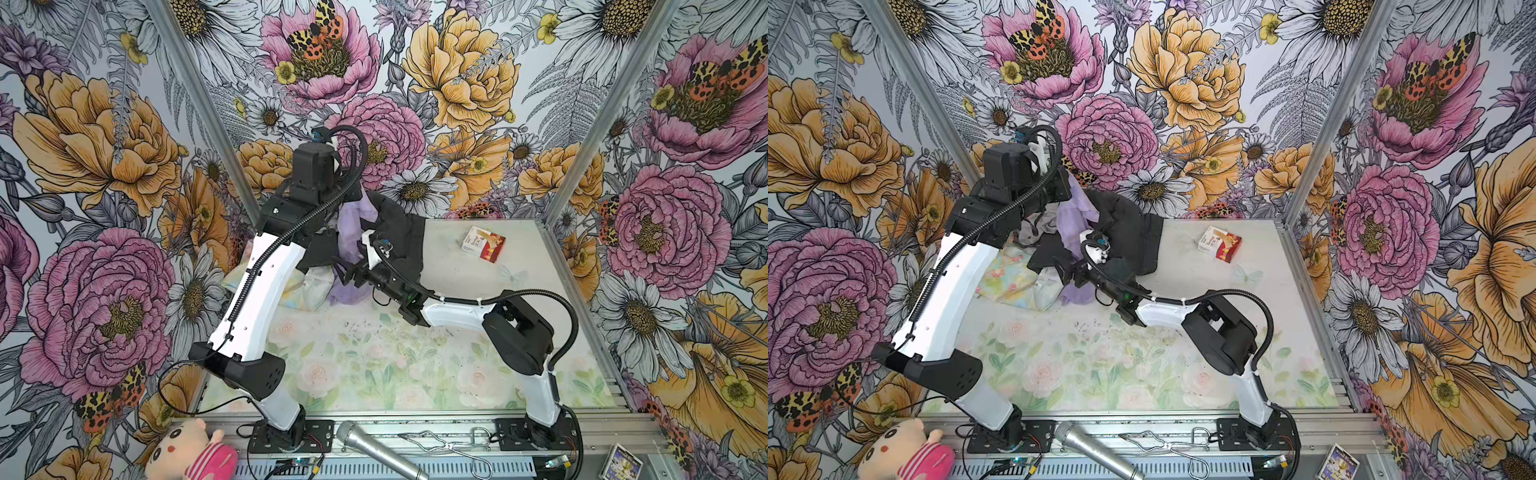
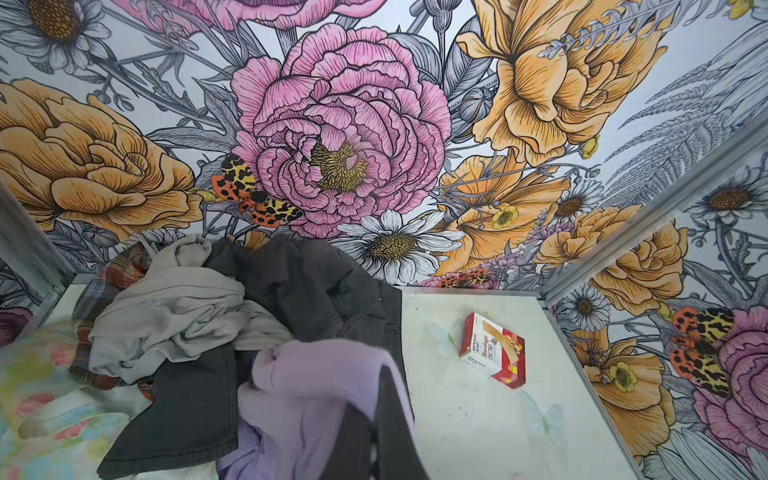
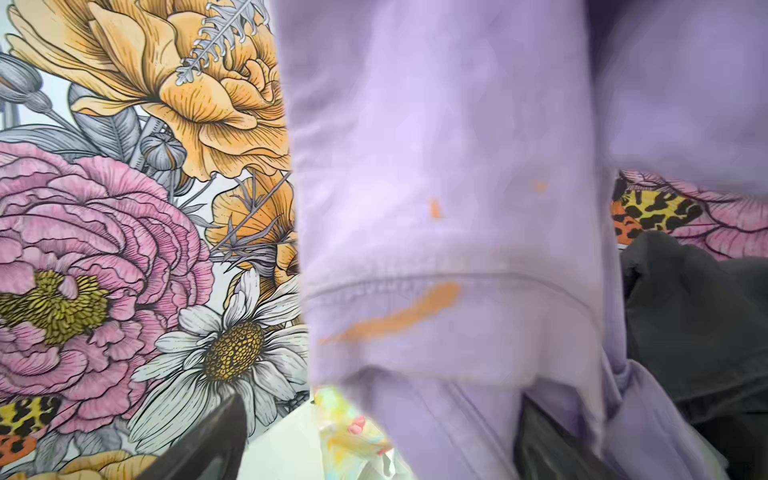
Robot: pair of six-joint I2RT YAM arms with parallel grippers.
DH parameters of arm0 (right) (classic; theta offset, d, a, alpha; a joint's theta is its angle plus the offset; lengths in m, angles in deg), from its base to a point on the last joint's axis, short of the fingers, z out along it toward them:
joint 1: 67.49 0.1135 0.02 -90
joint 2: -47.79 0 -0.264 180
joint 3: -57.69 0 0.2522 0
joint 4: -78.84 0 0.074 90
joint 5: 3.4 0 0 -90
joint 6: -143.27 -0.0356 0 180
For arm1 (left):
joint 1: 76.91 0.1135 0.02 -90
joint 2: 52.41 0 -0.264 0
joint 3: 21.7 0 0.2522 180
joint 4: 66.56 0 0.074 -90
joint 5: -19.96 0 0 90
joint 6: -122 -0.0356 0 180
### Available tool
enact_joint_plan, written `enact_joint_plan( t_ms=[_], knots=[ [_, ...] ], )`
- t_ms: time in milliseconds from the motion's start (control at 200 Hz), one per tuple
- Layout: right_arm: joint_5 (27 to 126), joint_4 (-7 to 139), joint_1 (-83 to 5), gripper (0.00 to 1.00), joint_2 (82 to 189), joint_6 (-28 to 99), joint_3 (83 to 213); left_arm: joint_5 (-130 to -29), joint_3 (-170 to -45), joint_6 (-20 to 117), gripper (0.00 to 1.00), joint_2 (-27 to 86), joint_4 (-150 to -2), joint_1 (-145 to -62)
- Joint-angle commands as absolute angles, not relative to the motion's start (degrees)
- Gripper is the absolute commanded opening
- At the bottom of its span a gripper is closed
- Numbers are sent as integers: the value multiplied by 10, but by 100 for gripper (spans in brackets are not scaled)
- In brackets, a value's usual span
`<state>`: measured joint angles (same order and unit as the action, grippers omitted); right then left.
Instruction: Pick out a specific cloth from the pile
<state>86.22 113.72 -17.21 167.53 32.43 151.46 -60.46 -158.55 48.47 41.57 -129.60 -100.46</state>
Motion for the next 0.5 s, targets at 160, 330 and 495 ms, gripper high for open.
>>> enact_joint_plan(
  t_ms=[160, 330, 495],
  knots=[
    [1144, 1263, -169, 96, 1733, 392, 1566, -590, -1547, 481, 0, 335, -1258, -1026],
    [1166, 1234, -181, 96, 1749, 402, 1617, -591, -1476, 494, 0, 289, -1247, -1029],
    [1145, 1213, -194, 96, 1772, 397, 1669, -589, -1368, 518, 0, 225, -1215, -1036]
  ],
)
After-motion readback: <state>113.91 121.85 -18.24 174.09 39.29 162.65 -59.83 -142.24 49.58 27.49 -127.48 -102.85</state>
